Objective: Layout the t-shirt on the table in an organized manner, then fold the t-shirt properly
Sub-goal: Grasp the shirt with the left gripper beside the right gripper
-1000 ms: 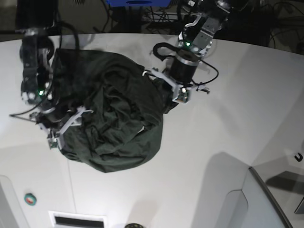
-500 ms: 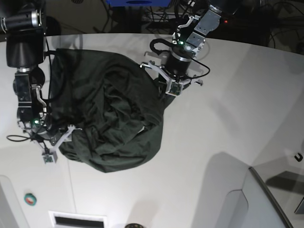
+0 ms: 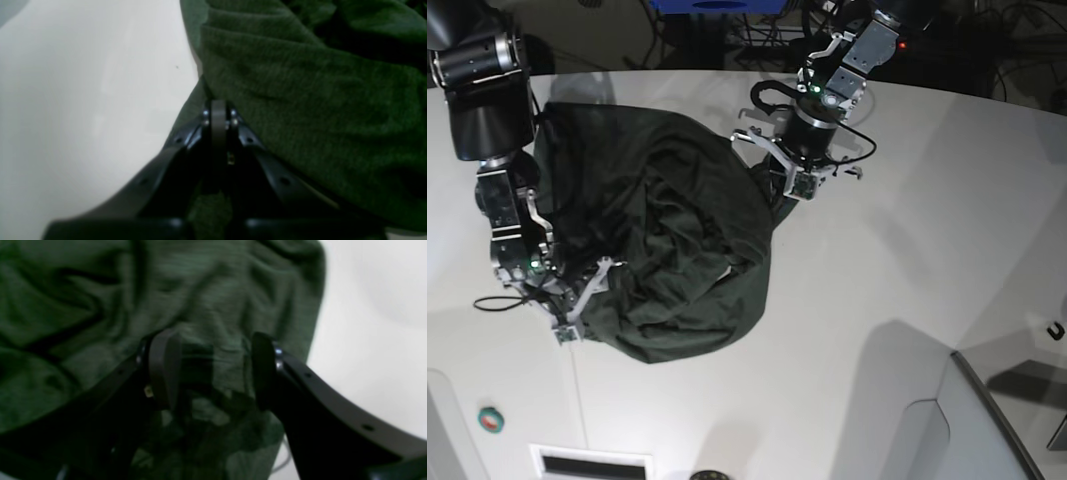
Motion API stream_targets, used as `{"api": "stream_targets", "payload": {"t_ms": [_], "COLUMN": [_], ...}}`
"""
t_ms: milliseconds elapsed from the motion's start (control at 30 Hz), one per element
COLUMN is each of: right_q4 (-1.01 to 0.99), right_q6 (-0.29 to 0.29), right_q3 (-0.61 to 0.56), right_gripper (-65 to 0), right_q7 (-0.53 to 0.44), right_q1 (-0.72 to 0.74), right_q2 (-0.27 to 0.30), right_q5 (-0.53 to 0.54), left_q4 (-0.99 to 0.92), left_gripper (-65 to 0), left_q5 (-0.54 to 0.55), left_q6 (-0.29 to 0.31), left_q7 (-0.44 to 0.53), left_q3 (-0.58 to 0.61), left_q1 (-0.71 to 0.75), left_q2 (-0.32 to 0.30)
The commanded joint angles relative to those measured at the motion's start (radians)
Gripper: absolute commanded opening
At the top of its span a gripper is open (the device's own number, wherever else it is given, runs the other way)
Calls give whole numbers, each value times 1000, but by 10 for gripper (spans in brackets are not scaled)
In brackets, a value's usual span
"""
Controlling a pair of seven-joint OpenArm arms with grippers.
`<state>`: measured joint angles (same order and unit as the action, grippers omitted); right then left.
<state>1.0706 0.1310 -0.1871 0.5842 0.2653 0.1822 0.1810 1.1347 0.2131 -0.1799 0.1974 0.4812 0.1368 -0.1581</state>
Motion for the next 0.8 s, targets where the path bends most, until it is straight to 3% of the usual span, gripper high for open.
{"api": "stream_targets", "payload": {"t_ms": [0,333,400,500,767], "right_q4": [13,-88,-99,-94,38], "right_q6": [-1,-1,0,3,3], "right_q3": [2,-4,-4,-4,4], "right_gripper": [-329,-339,-417,-650,-645], "right_q7": [-17,-31,-45,-40,-13], "right_q1": [27,62,62,62,35], "right_q2": [3,6,9,27,64], "right_q5": [5,5,5,5,5], "left_q4": [15,15,15,15,17], "left_gripper": [-650,-650,-650,-650,-650], "left_q5": [-2,-2,-2,-2,-2], "left_q6": [0,0,0,0,0], "left_q7": [26,26,26,26,26], "left_q3": [0,0,0,0,0], "left_q1": [-4,-4,-4,5,8], "left_q2": [-1,-1,-1,-1,-2]}}
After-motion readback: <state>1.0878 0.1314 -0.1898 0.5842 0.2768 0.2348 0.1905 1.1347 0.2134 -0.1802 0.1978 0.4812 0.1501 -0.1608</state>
